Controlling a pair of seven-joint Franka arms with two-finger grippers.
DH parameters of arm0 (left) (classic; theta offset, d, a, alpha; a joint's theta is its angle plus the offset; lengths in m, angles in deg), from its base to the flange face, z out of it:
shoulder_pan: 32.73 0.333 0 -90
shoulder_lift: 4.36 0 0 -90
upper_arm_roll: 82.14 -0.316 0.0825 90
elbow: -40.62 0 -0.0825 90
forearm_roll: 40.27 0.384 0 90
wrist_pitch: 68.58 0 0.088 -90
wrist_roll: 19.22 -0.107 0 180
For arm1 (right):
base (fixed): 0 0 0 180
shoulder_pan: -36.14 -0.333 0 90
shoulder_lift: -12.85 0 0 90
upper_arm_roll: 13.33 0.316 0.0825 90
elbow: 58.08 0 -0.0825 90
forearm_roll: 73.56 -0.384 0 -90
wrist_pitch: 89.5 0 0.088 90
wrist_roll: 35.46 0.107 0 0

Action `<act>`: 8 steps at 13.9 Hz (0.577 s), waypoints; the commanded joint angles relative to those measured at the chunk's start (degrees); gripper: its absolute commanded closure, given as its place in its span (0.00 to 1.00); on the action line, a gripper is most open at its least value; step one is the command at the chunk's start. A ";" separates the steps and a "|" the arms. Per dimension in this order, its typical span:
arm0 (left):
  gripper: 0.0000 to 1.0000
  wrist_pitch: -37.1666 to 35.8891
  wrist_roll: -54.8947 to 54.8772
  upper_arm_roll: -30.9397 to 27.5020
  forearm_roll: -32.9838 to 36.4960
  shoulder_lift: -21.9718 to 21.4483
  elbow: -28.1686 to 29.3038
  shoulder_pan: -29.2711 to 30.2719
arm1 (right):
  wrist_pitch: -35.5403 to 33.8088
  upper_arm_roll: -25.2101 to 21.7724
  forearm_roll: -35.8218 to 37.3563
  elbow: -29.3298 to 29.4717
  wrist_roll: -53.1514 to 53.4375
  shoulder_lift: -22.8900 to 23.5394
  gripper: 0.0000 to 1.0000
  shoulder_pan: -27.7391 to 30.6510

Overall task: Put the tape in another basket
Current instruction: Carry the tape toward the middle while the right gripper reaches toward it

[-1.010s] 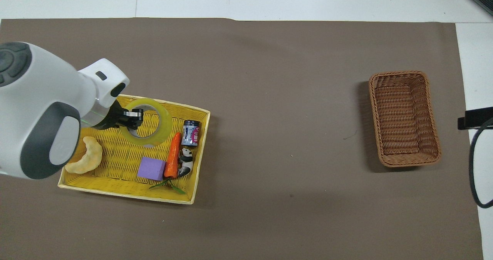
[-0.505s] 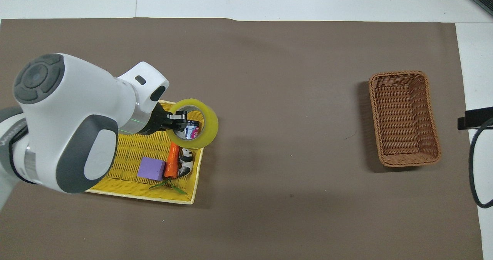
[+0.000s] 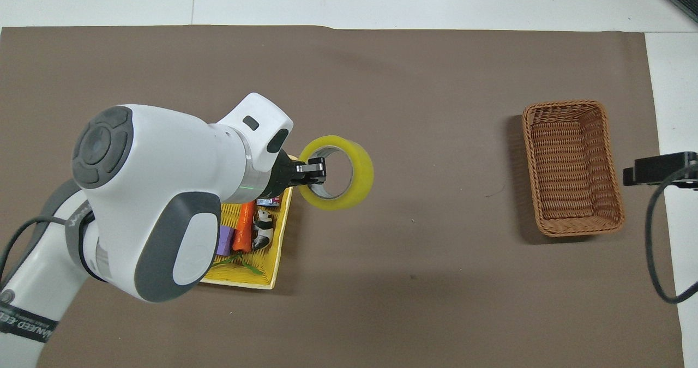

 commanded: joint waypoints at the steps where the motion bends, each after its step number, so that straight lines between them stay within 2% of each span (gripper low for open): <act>1: 1.00 1.64 -0.61 -0.60 -2.45 -0.48 0.35 -1.45 | 1.89 -0.22 -8.96 -1.43 -1.30 0.46 0.00 -1.05; 3: 1.00 1.73 -0.61 -0.60 -2.45 -0.57 0.70 -2.41 | 4.42 -0.22 -13.11 -2.21 -1.13 0.73 0.00 -1.49; 5: 1.00 1.82 -0.52 -0.33 -2.45 -0.66 0.70 -2.50 | 9.16 -0.22 -16.01 -2.84 -1.66 3.70 0.00 -2.98; 8: 1.00 4.26 -0.35 0.46 -2.45 -0.31 -0.26 -3.64 | 10.23 -0.22 -19.88 -3.01 -4.63 5.91 0.00 -4.83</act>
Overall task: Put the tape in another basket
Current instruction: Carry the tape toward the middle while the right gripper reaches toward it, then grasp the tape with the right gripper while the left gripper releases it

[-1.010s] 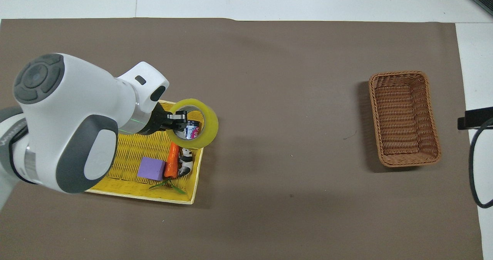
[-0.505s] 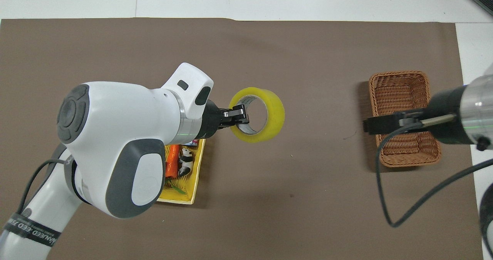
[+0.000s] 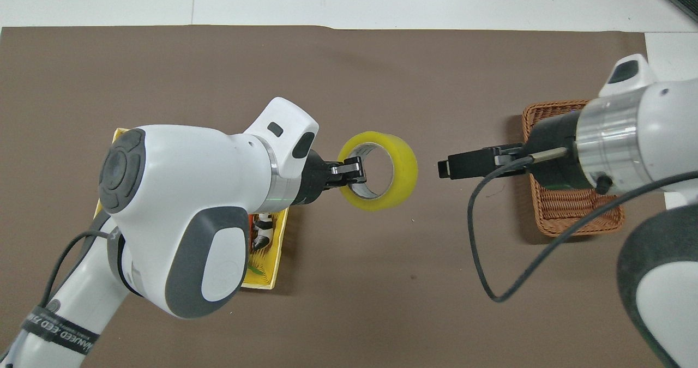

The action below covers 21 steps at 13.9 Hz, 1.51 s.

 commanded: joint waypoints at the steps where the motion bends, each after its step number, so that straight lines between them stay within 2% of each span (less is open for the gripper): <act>1: 1.00 3.44 -0.34 0.04 -1.34 -0.34 -0.39 -1.92 | 2.18 -0.39 -3.35 -0.55 -4.53 1.44 0.00 -0.78; 5: 1.00 8.45 0.10 1.45 -2.66 -0.08 -0.66 -2.18 | 3.68 -0.39 -5.47 -1.86 -6.12 1.62 0.00 -0.78; 7: 1.00 10.56 0.62 2.32 -3.97 0.10 -0.92 -2.27 | 3.68 -0.48 -5.03 -2.83 -11.20 1.44 0.00 -0.43; 8: 1.00 11.09 0.63 2.51 -4.76 0.10 -0.92 -2.18 | 3.59 -0.48 -5.03 -2.66 -11.49 1.62 0.18 0.09; 10: 1.00 11.53 0.63 2.51 -5.12 0.01 -1.45 -2.18 | 3.16 -0.48 -5.20 -2.31 -11.31 1.79 0.79 0.89; 11: 1.00 12.32 0.63 2.51 -5.21 0.01 -1.45 -2.18 | 3.07 -0.48 -5.64 -2.30 -11.05 1.88 1.00 1.41; 14: 1.00 13.12 3.17 2.60 -5.12 0.10 -1.71 -2.27 | 2.45 -0.48 -5.64 -0.99 -6.58 1.88 1.00 3.17; 15: 0.59 13.20 2.65 2.51 -4.95 0.19 -1.71 -2.18 | 2.45 -0.48 -5.64 -0.90 -6.39 1.88 1.00 3.61; 16: 0.01 13.47 3.52 2.51 -4.60 -0.07 -1.80 -2.18 | 2.28 -0.48 -5.73 -0.90 -6.48 1.88 1.00 4.22; 19: 0.00 12.51 6.86 2.51 -4.77 -2.61 -1.36 -1.49 | 0.87 -0.57 -5.56 -0.90 -7.44 1.88 1.00 5.72; 21: 0.00 8.05 6.95 1.72 -4.86 -3.93 -1.10 -0.78 | -0.27 -0.83 -5.03 -0.98 -9.89 1.80 1.00 7.29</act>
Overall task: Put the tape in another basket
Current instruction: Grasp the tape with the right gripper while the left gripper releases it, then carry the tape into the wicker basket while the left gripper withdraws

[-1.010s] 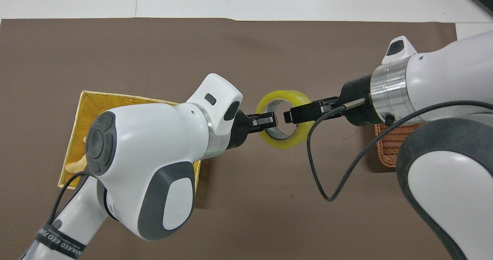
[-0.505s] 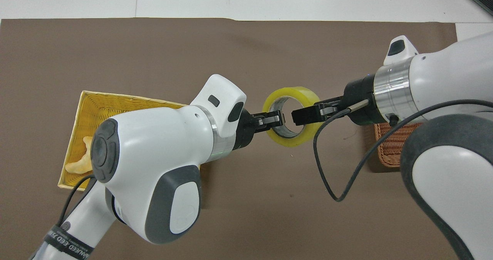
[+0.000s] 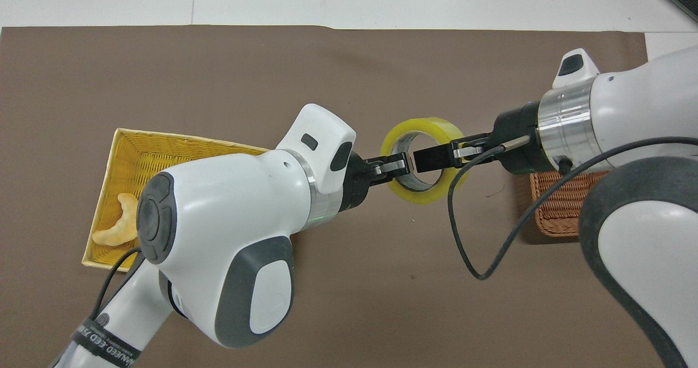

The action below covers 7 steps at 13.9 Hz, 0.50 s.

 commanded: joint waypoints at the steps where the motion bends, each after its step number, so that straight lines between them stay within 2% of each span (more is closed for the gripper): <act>1: 0.00 -6.14 1.21 -0.67 -0.61 -3.60 1.54 3.18 | -2.34 0.07 0.55 0.05 -4.62 -0.51 1.00 3.24; 3: 0.00 -11.85 3.23 -0.76 -0.61 -4.57 1.10 6.36 | -3.84 -0.19 3.87 -1.17 -9.10 -1.21 1.00 5.97; 5: 0.00 -17.03 2.62 -0.84 0.62 -5.19 0.93 10.66 | -3.76 -0.10 12.04 -2.67 -8.77 -1.39 1.00 6.51; 7: 0.00 -20.64 1.66 -1.02 7.61 -4.40 -0.47 15.31 | -1.75 -0.10 12.60 -5.83 -8.77 -0.60 1.00 9.74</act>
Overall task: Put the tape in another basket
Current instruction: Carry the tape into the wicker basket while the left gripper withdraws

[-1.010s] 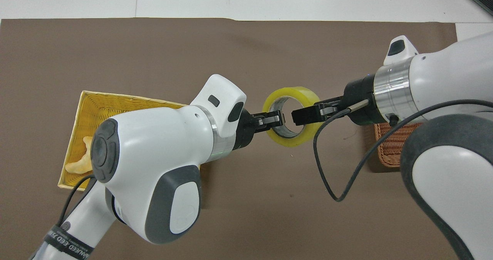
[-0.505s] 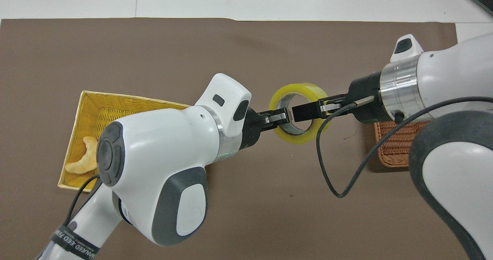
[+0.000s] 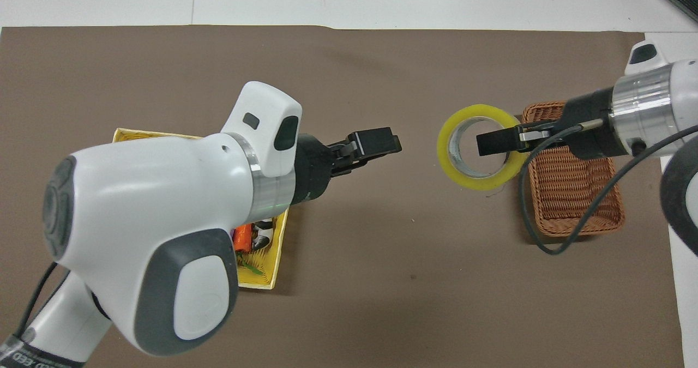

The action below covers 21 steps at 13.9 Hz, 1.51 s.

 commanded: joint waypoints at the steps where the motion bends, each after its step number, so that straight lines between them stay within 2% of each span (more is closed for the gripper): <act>1: 0.00 -7.53 -1.07 0.26 9.39 -0.24 -1.11 5.39 | 3.27 0.49 1.22 -4.80 -1.86 0.50 1.00 4.43; 3: 0.00 -10.89 -5.44 0.17 14.60 0.20 -2.17 8.63 | 5.64 0.58 1.04 -4.99 -5.00 4.88 1.00 8.47; 6: 0.00 -17.65 -18.79 0.17 20.05 0.55 -3.40 14.87 | 10.30 0.49 1.22 -4.91 -8.97 9.20 1.00 11.56; 8: 0.00 -21.52 -25.30 0.17 26.62 0.73 -4.19 17.35 | 14.15 0.49 1.05 -4.55 -14.05 12.71 1.00 14.11; 11: 0.00 -27.50 -31.91 0.17 34.29 1.69 -6.91 20.68 | 17.16 0.49 -3.25 -3.85 -18.45 16.50 1.00 16.22; 13: 0.00 -32.76 -32.19 0.17 36.93 4.75 -11.99 22.36 | 17.78 0.49 -6.41 -3.85 -20.14 17.64 1.00 16.84; 15: 0.00 -39.09 -32.19 0.17 37.47 9.67 -20.50 23.50 | 17.78 0.49 -6.95 -4.20 -23.81 19.23 1.00 18.33; 16: 0.00 -39.90 -32.28 0.17 38.25 10.39 -21.68 23.68 | 17.87 0.49 -6.95 -4.29 -24.53 19.32 1.00 18.42; 18: 0.00 -38.34 -35.68 0.17 37.74 8.57 -18.64 23.95 | 17.87 0.49 -6.95 -4.64 -24.80 19.41 1.00 18.42; 20: 0.00 -33.35 -36.41 0.17 37.73 3.57 -10.13 24.91 | 18.74 0.49 -6.87 -4.64 -26.72 20.63 0.98 18.60; 21: 0.00 -30.36 -36.41 0.17 37.73 1.37 -6.26 24.91 | 19.53 0.49 -6.87 -4.64 -28.21 21.33 0.86 18.60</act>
